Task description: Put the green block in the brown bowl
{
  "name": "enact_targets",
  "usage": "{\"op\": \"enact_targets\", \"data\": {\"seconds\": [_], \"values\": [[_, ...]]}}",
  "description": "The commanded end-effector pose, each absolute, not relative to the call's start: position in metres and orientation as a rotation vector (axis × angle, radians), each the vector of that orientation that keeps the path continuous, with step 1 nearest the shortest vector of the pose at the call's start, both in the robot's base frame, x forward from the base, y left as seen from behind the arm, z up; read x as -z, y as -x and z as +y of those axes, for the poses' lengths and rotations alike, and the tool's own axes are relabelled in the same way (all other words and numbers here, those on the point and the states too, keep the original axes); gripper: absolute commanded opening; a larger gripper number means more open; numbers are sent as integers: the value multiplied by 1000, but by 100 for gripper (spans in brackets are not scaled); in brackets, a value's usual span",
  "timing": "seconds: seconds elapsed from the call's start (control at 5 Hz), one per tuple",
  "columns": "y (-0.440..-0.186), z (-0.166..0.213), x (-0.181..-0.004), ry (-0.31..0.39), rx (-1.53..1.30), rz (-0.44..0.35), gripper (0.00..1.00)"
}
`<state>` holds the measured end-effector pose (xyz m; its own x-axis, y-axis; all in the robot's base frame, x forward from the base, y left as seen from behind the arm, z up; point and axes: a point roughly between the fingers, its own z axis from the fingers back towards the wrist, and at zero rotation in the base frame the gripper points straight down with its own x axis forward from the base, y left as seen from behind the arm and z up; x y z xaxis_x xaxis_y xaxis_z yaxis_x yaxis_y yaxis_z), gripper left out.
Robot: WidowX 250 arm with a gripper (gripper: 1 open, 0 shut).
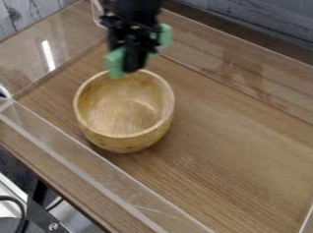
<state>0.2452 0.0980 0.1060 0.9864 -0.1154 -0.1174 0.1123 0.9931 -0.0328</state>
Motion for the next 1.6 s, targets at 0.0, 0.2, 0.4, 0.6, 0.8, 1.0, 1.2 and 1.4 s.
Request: {"op": "enact_targets", "data": {"seconds": [0.0, 0.2, 0.4, 0.6, 0.8, 1.0, 1.2, 1.4], "values": [[-238, 118, -115, -10, 112, 61, 0], [-231, 114, -108, -7, 127, 77, 0], [-229, 110, -105, -1, 138, 83, 0], [-227, 107, -104, 4, 144, 86, 0], [-226, 103, -101, 10, 153, 91, 0], [-224, 99, -100, 14, 159, 95, 0], [-224, 96, -98, 18, 164, 99, 0], [-223, 93, -96, 22, 170, 103, 0]]}}
